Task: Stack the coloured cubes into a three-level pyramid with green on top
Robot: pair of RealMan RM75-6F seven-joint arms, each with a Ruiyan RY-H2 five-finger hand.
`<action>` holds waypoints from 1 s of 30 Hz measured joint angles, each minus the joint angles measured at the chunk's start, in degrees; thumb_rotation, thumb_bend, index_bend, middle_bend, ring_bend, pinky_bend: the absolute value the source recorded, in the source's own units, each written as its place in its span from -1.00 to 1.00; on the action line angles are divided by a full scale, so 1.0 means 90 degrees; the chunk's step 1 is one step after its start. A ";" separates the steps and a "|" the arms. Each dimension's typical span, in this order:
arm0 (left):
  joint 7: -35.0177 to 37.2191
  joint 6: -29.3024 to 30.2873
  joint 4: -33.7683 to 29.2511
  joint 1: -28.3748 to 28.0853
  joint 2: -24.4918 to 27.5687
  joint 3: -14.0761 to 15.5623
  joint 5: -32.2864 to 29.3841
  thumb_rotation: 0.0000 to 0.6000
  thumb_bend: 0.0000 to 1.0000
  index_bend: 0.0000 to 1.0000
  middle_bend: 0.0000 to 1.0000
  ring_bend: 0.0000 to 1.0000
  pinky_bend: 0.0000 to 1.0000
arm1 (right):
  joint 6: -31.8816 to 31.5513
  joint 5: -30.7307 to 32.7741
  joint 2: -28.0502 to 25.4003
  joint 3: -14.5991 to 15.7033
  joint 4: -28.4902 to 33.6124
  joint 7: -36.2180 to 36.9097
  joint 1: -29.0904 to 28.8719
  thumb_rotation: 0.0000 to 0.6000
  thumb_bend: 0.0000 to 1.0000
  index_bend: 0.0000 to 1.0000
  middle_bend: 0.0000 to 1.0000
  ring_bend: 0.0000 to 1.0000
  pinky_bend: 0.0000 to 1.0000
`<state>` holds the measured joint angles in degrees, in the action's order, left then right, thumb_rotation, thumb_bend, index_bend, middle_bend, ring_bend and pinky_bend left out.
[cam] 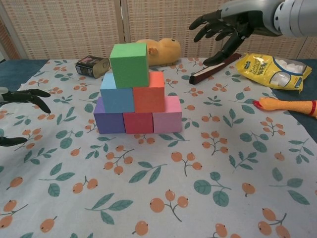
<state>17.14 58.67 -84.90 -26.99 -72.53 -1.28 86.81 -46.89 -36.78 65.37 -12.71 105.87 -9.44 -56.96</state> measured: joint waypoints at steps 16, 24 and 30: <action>-0.1307 -0.1780 0.0257 -0.0999 -0.0397 -0.0343 -0.1488 0.46 0.19 -0.82 -1.00 -1.00 -1.00 | 0.1801 -0.1298 0.0586 0.0193 -0.1445 0.1708 0.0569 0.45 0.14 -1.00 -0.69 -1.00 -1.00; -0.1638 -0.1978 0.0488 -0.1237 -0.0730 -0.0430 -0.1866 0.53 0.18 -0.83 -1.00 -1.00 -1.00 | 0.1997 -0.1421 0.0955 0.0136 -0.1798 0.1974 0.0503 0.39 0.16 -1.00 -0.69 -1.00 -1.00; -0.1679 -0.2002 0.0582 -0.1322 -0.0843 -0.0436 -0.1901 0.56 0.17 -0.81 -1.00 -1.00 -1.00 | 0.2023 -0.1524 0.1256 0.0146 -0.2084 0.2055 0.0476 0.40 0.16 -1.00 -0.69 -1.00 -1.00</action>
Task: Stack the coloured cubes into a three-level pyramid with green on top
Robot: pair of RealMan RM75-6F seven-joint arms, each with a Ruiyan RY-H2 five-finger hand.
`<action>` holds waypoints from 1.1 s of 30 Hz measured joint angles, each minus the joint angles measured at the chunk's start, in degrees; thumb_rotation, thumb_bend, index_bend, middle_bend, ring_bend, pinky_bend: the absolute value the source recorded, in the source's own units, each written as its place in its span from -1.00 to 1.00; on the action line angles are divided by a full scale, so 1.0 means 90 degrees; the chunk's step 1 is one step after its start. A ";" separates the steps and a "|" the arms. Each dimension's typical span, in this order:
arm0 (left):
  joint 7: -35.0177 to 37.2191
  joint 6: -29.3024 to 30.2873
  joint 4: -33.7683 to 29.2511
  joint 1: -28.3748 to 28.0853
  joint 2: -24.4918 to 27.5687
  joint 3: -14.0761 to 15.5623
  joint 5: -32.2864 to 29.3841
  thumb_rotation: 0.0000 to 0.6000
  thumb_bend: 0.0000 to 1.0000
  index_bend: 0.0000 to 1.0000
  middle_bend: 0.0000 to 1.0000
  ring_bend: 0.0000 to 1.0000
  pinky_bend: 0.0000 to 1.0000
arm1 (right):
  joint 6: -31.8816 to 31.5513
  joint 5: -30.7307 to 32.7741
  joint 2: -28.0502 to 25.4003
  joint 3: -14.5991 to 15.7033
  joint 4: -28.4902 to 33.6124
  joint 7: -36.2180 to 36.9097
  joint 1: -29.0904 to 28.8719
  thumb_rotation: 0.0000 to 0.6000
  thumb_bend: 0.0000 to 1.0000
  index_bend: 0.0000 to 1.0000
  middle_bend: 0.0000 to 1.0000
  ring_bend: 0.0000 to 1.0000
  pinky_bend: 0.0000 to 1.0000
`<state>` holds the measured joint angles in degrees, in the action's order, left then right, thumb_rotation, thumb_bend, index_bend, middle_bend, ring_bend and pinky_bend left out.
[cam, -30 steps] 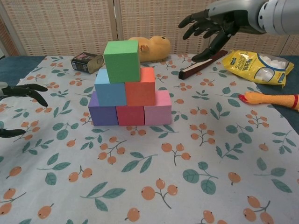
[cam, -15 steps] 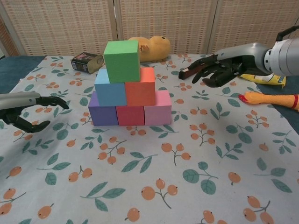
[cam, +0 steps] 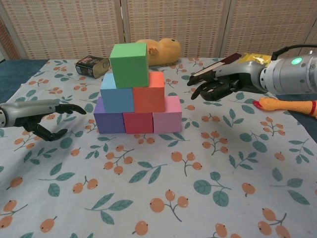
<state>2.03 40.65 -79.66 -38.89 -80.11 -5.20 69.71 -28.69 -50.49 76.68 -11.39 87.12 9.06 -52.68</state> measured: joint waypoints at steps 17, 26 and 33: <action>0.0048 -0.0095 0.0193 -0.0184 -0.0218 0.0022 0.0049 0.59 0.17 -0.80 -1.00 -1.00 -1.00 | 0.0118 -0.0341 0.0669 -0.0036 -0.0648 0.0293 -0.0035 0.40 0.15 -1.00 -0.69 -1.00 -1.00; 0.0092 -0.0086 0.0240 -0.0245 -0.0282 0.0030 0.0107 0.58 0.16 -0.80 -1.00 -1.00 -1.00 | 0.0152 -0.0443 0.0802 -0.0056 -0.0785 0.0352 -0.0048 0.39 0.16 -1.00 -0.69 -1.00 -1.00; 0.0111 -0.0084 0.0247 -0.0306 -0.0321 0.0033 0.0163 0.60 0.16 -0.80 -1.00 -1.00 -1.00 | 0.0169 -0.0468 0.0862 -0.0059 -0.0852 0.0363 -0.0067 0.40 0.16 -1.00 -0.69 -1.00 -1.00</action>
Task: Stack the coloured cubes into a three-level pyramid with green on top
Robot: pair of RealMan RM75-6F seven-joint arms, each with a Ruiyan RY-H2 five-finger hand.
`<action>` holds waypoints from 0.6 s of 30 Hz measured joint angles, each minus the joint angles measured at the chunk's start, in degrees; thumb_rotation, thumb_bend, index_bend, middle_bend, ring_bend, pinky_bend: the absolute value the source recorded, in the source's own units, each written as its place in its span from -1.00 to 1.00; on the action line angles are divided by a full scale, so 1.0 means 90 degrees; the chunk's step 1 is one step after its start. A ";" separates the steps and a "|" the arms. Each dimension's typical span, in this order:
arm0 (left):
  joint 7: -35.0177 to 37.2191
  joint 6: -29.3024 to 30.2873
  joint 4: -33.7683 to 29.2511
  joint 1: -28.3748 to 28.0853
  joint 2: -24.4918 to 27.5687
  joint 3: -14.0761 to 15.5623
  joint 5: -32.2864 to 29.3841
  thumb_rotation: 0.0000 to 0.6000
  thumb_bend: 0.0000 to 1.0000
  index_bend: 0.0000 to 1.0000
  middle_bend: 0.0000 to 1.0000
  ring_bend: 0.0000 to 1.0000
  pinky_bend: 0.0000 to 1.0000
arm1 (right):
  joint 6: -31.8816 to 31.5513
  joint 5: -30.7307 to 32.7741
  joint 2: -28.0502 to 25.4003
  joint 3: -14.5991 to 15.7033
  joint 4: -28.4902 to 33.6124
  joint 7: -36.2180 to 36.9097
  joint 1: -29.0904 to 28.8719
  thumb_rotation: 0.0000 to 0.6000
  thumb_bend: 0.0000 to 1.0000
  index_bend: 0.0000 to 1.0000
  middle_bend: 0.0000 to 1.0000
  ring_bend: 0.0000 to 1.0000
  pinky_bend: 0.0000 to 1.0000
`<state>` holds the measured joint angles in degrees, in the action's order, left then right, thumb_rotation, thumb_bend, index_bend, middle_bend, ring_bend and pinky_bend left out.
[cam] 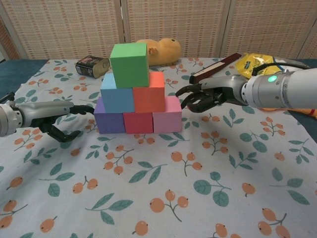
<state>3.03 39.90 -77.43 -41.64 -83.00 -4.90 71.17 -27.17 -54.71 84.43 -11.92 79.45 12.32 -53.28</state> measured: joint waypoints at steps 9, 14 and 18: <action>0.0023 -0.0021 0.0031 -0.0059 -0.0050 0.0014 0.0036 0.62 0.16 -0.80 -1.00 -1.00 -1.00 | 0.0016 -0.0007 0.0067 -0.0001 -0.0071 0.0003 -0.0023 0.40 0.16 -1.00 -0.69 -1.00 -1.00; 0.0010 -0.0025 0.0040 -0.0079 -0.0063 0.0029 0.0033 0.62 0.16 -0.80 -1.00 -1.00 -1.00 | 0.0014 0.0005 0.0065 0.0007 -0.0080 0.0006 -0.0014 0.40 0.16 -1.00 -0.69 -1.00 -1.00; 0.0021 0.0003 0.0037 -0.0066 -0.0035 0.0039 0.0029 0.63 0.16 -0.80 -1.00 -1.00 -1.00 | 0.0002 -0.0005 0.0017 0.0016 -0.0041 0.0000 0.0004 0.40 0.16 -1.00 -0.69 -1.00 -1.00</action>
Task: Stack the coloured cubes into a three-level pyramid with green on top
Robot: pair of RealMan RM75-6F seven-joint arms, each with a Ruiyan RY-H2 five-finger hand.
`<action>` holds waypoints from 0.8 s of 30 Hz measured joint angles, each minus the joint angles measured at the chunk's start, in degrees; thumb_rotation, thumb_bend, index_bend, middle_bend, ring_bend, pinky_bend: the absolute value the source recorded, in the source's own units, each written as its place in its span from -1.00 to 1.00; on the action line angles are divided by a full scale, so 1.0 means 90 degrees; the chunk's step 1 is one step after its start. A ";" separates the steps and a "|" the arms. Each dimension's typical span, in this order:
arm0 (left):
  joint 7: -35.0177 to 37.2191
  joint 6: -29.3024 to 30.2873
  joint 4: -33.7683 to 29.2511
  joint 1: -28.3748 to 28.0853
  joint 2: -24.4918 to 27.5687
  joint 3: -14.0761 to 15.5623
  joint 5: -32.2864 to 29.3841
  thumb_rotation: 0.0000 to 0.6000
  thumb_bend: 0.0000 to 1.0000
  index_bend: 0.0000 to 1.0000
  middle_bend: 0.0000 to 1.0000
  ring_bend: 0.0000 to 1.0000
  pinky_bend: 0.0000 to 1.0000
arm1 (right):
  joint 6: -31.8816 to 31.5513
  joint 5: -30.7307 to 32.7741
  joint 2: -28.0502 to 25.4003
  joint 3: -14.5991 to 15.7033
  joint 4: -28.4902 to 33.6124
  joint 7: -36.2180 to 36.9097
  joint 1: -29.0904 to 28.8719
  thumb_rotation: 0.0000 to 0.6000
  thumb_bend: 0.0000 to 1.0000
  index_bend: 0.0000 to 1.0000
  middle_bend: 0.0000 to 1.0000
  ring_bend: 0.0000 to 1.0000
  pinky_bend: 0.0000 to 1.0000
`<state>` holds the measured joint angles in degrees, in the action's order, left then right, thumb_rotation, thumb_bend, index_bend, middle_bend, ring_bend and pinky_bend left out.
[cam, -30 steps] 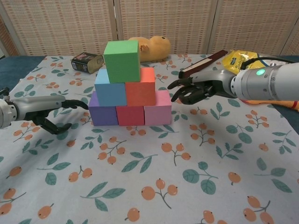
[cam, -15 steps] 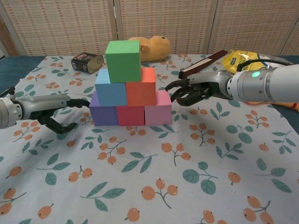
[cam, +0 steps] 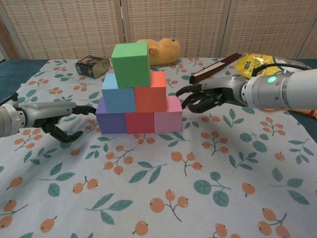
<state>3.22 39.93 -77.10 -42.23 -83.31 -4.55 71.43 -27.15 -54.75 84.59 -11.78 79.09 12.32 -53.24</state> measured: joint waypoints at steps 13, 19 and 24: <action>0.0140 0.0190 -0.0143 0.0162 0.0261 0.0055 0.0032 0.71 0.15 -0.80 -1.00 -1.00 -1.00 | -0.0147 0.0028 -0.0478 -0.0034 0.0483 -0.0044 0.0102 0.40 0.16 -1.00 -0.69 -1.00 -1.00; 0.0663 0.0564 -0.0480 0.0402 0.0651 0.0045 0.0255 0.73 0.15 -0.79 -1.00 -1.00 -1.00 | -0.0378 -0.0088 -0.1231 -0.0273 0.1361 0.0133 0.0298 0.40 0.16 -1.00 -0.69 -1.00 -1.00; 0.1009 0.0837 -0.0804 0.0524 0.0945 0.0053 0.0626 0.74 0.15 -0.78 -1.00 -1.00 -1.00 | -0.0475 -0.0270 -0.1624 -0.0464 0.1773 0.0391 0.0453 0.40 0.15 -1.00 -0.69 -1.00 -1.00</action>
<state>12.30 47.46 -84.34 -37.51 -74.81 -4.07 77.06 -31.43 -57.18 69.97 -15.95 95.05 15.84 -49.16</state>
